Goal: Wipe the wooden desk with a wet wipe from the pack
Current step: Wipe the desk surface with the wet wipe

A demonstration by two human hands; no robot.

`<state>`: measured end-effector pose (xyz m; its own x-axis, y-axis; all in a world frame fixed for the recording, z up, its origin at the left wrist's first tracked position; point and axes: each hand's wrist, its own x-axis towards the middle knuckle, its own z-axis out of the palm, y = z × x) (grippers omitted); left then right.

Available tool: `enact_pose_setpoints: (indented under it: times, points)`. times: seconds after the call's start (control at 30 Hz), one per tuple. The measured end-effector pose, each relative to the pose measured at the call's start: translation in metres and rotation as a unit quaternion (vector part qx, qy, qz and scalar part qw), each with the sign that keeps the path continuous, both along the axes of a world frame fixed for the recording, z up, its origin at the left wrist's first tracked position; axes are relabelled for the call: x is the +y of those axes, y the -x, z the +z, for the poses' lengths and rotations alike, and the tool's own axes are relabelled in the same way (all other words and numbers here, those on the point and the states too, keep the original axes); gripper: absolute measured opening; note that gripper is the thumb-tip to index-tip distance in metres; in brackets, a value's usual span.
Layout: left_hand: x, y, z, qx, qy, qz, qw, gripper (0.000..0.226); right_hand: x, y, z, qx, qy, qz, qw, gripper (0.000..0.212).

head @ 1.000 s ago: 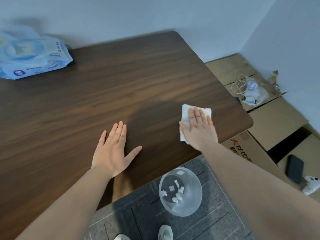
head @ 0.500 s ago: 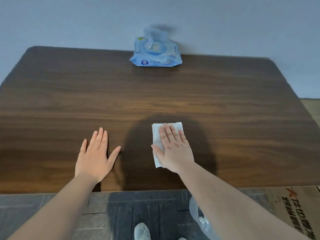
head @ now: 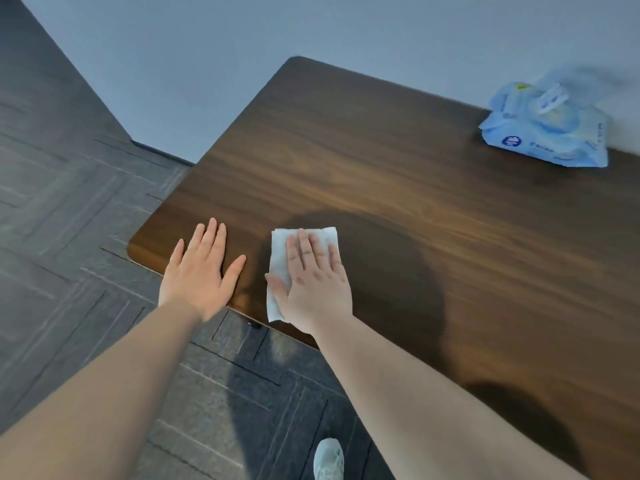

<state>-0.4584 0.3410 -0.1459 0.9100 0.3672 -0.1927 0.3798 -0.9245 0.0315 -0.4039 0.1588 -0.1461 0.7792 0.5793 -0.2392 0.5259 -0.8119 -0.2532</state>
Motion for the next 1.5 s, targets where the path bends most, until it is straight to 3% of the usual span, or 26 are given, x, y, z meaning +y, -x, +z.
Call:
enact_pose_setpoints:
  times: [0.3, 0.7, 0.9, 1.07, 1.5]
  points:
    - [0.002, -0.001, -0.004, -0.003, 0.027, 0.007, 1.000, 0.057, 0.061, 0.003, -0.004, -0.004, -0.027, -0.003, 1.000, 0.068]
    - [-0.019, -0.001, 0.008, 0.023, 0.011, -0.028, 0.999, 0.064, -0.025, 0.024, -0.002, 0.003, -0.023, -0.036, 0.999, 0.073]
    - [-0.098, -0.026, 0.018, 0.041, 0.010, -0.149, 0.988, 0.066, -0.114, 0.029, 0.001, -0.009, -0.004, -0.096, 0.995, 0.075]
    - [-0.188, -0.055, 0.025, 0.037, 0.040, -0.246, 0.968, 0.070, -0.222, 0.027, 0.001, -0.031, 0.021, -0.205, 0.978, 0.076]
    - [-0.461, -0.083, 0.022, 0.024, 0.091, -0.489, 0.867, 0.063, -0.504, 0.087, -0.001, -0.050, 0.101, -0.495, 0.862, 0.077]
